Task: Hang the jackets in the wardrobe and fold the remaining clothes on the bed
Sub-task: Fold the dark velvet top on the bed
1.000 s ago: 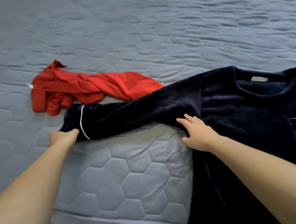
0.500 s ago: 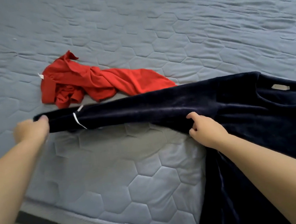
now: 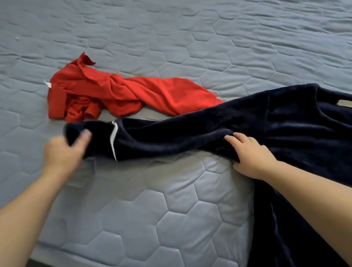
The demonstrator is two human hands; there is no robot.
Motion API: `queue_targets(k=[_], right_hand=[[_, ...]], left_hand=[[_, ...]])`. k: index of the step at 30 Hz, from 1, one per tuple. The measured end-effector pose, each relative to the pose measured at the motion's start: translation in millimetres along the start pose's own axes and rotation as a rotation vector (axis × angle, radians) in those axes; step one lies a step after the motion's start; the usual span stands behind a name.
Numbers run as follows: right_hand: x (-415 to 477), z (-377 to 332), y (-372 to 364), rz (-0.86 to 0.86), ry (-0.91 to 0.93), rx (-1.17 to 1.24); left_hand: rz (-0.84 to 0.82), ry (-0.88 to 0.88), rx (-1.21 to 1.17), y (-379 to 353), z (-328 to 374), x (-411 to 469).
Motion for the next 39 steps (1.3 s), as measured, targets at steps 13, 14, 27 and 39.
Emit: queue_targets(k=[13,14,27,39], right_hand=[[9,-6,-6,0.216,0.016,0.002],[14,-11,-7,0.293,0.034,-0.017],[49,-1,-44,0.176,-0.001,-0.053],[-109,73,-44,0.315,-0.374,0.227]], left_hand=[[-0.159,0.474,-0.194,-15,-24,29],[0.021,0.376,-0.118,-10,-22,34],[0.197,0.343,-0.037,-34,-55,14],[0.155,-0.310,0.183,-91,59,-145]])
Point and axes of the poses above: each hand's wrist, its own x-axis towards the middle knuckle, its own y-axis out of the back of the hand, z = x × y, the point moved 2 cm from there along x, towards the middle knuckle, and after that the axes turned 15 degrees about y, right-handed, at the moved point
